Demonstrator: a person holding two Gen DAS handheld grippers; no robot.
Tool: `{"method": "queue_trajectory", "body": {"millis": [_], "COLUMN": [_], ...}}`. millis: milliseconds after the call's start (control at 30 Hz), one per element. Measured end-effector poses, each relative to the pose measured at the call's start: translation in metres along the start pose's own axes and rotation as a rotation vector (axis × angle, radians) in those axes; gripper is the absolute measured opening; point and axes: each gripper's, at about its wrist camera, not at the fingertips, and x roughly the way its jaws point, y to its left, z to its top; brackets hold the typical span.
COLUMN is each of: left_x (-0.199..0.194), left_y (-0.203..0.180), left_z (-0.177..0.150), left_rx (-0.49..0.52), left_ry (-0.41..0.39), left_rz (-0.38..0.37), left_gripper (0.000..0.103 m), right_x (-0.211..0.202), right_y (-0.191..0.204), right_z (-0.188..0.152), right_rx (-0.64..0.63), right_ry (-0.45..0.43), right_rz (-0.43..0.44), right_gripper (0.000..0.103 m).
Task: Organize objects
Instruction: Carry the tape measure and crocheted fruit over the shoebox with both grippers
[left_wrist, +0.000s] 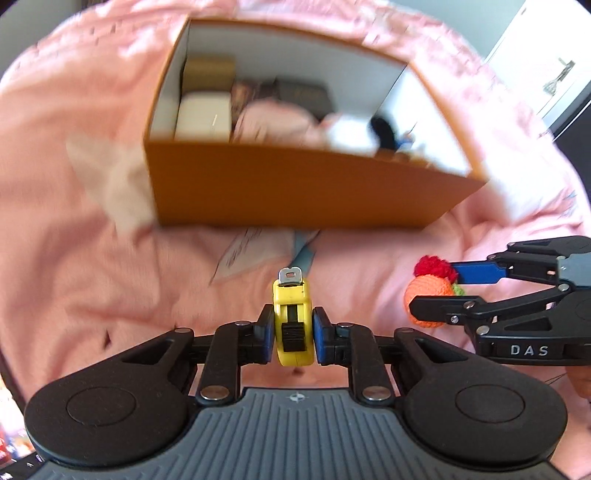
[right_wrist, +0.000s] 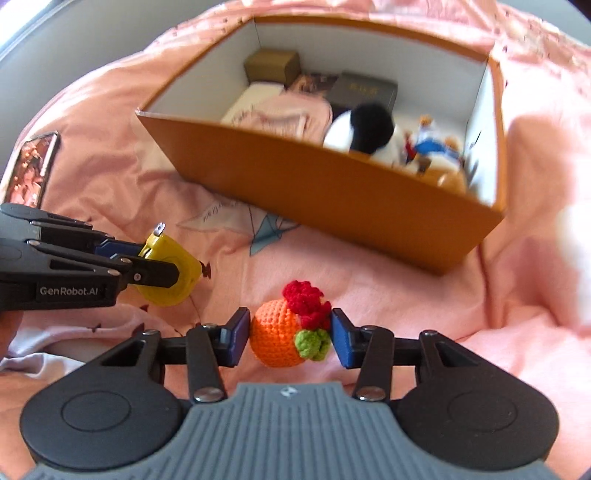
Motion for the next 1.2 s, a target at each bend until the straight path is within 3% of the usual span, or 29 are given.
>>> {"method": "queue_trajectory", "body": {"millis": [267,500,700,867,1200], "left_x": [-0.029,-0.023,0.008,0.056,0.149], "left_y": [-0.021,-0.029,-0.031,-0.042,-0.052], "left_z": [0.053,0.112,0.155,0.188,0.220], "left_rx": [0.020,0.034,0.024,0.033,0.034], "left_ry": [-0.142,-0.199,-0.170,-0.119,0.028], "left_rz": [-0.123,-0.142,-0.200,-0.196,-0.200], "left_gripper": [0.023,0.023,0.023,0.023,0.023], "right_x": [-0.063,-0.084,-0.066,-0.042,-0.013], "right_y": [-0.007,-0.032,-0.073,-0.092,-0.115], "right_z": [0.032,0.081,0.123,0.147,0.171], "right_rx": [-0.128,-0.188,-0.135,-0.148,-0.202], "right_ry": [-0.169,-0.259,-0.250,-0.240,-0.237], "right_rz": [-0.037,-0.124,-0.183,-0.220,-0.255], "right_gripper": [0.049,0.049,0.049,0.049,0.049]}}
